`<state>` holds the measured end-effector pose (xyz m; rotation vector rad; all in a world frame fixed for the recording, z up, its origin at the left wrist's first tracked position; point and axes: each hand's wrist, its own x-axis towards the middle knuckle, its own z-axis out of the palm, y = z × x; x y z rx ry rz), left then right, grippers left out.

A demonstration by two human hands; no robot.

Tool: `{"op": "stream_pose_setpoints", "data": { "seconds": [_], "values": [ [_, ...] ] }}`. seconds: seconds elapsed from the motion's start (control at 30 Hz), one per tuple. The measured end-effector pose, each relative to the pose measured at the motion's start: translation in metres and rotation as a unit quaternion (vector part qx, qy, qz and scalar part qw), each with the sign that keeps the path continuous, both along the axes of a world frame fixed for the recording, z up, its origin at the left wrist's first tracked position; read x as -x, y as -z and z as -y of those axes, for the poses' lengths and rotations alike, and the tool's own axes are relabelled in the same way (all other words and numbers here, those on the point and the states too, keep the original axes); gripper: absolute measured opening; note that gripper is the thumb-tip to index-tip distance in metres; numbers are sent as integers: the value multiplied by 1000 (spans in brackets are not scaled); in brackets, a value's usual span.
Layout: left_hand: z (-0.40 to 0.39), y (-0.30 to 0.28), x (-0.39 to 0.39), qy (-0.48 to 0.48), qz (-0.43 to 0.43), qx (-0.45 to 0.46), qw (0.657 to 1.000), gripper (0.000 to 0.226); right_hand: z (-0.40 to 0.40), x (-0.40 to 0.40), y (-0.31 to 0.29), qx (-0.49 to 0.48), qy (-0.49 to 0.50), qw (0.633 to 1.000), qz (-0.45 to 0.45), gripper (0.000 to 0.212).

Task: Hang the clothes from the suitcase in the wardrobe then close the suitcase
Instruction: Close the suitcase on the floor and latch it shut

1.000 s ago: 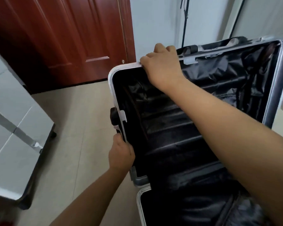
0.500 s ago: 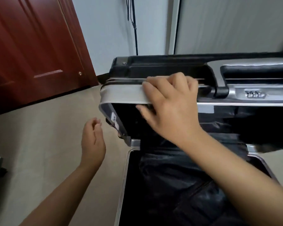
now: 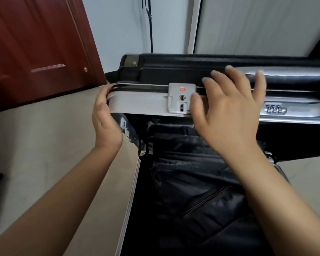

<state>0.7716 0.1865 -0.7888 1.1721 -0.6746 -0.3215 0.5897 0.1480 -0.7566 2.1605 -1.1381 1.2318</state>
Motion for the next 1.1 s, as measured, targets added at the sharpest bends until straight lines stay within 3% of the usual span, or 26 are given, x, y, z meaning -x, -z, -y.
{"op": "stream_pose_setpoints", "data": {
  "seconds": [0.13, 0.2, 0.23, 0.27, 0.33, 0.37, 0.4, 0.47, 0.6, 0.8, 0.97, 1.1],
  "values": [
    [-5, 8, -2, -10, 34, 16, 999, 38, -4, 0, 6, 38, 38, 998, -36, 37],
    [-15, 14, -17, -11, 137, 1, 991, 41, -9, 4, 8, 49, 24, 997, -62, 38],
    [-22, 16, -24, -21, 235, -19, 972, 49, -11, 8, 8, 46, 12, 996, -70, 39],
    [-29, 13, -29, -21, 369, -47, 928, 55, -15, 13, 8, 33, 1, 997, -69, 39],
    [-40, 2, -34, -7, 630, -68, 773, 67, -21, 24, 8, 18, -35, 997, -69, 38],
    [-44, -9, -30, 15, 718, -69, 692, 71, -24, 29, 9, 15, -51, 996, -67, 37],
    [-46, -19, -23, 39, 773, -70, 630, 71, -27, 35, 12, 10, -60, 996, -64, 37],
    [-46, -29, -4, 72, 818, -88, 564, 68, -28, 48, 21, 8, -37, 998, -55, 37],
    [-51, -17, 21, 36, 831, -111, 545, 63, -37, 62, 47, 31, 9, 998, -50, 36],
    [-66, 40, 38, -64, 816, -44, 573, 27, -57, 57, 94, 80, -3, 996, -34, 29],
    [-67, 103, 32, -85, 816, -34, 571, 22, -62, 61, 150, 95, -13, 989, -109, 32],
    [-66, 127, 46, -67, 797, -25, 600, 16, -54, 82, 168, 86, -28, 985, -147, 38]
  ]
}}
